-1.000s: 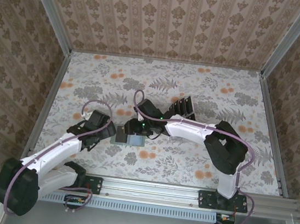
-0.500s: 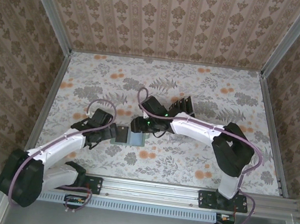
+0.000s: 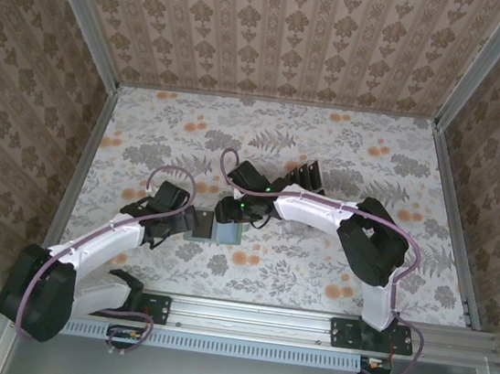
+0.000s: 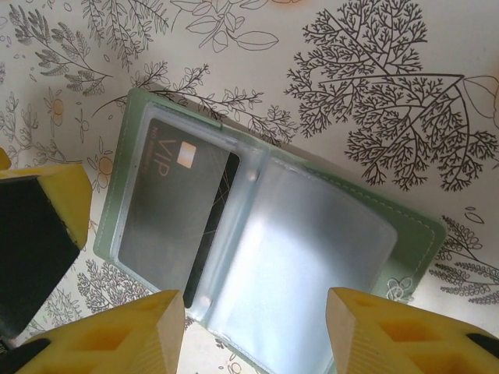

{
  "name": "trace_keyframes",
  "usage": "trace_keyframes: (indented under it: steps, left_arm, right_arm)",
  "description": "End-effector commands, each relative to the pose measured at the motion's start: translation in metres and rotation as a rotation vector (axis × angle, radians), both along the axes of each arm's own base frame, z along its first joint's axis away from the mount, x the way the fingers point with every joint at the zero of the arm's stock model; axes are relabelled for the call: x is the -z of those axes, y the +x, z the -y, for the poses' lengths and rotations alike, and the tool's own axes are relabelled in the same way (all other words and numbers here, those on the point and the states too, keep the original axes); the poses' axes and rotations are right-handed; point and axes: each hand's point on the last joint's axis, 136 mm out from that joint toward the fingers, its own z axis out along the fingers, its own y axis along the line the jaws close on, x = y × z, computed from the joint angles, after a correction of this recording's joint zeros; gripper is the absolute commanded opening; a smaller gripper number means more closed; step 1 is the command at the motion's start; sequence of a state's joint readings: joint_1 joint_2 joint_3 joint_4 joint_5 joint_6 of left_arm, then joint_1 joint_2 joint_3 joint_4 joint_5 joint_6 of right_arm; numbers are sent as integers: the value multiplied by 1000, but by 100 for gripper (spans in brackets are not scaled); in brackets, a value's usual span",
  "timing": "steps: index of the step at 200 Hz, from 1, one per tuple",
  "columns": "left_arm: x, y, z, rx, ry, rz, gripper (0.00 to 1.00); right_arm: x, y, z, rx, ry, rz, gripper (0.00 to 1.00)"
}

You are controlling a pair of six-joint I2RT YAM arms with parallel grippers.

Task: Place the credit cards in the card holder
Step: Flip over the card slot on the card holder.

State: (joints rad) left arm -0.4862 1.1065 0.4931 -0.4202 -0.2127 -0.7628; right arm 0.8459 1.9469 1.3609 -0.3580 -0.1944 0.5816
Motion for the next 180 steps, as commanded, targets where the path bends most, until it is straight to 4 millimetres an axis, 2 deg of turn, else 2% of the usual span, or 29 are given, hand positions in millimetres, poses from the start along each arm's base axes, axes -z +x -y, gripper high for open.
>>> trace_keyframes:
  steps: [1, 60, 107, 180]
  left_arm:
    - [2, -4, 0, 13, 13, -11, 100]
    - [0, -11, 0, 13, 20, -3, 100]
    - [2, -17, 1, 16, 23, -2, 100]
    - [3, -22, 10, 63, 31, 20, 100]
  right_arm:
    - [9, -2, 6, -21, -42, -24, 53]
    - [26, -1, 14, -23, -78, -48, 52]
    - [37, -4, 13, -28, -78, -73, 52]
    - [46, -9, 0, -4, 2, -135, 52]
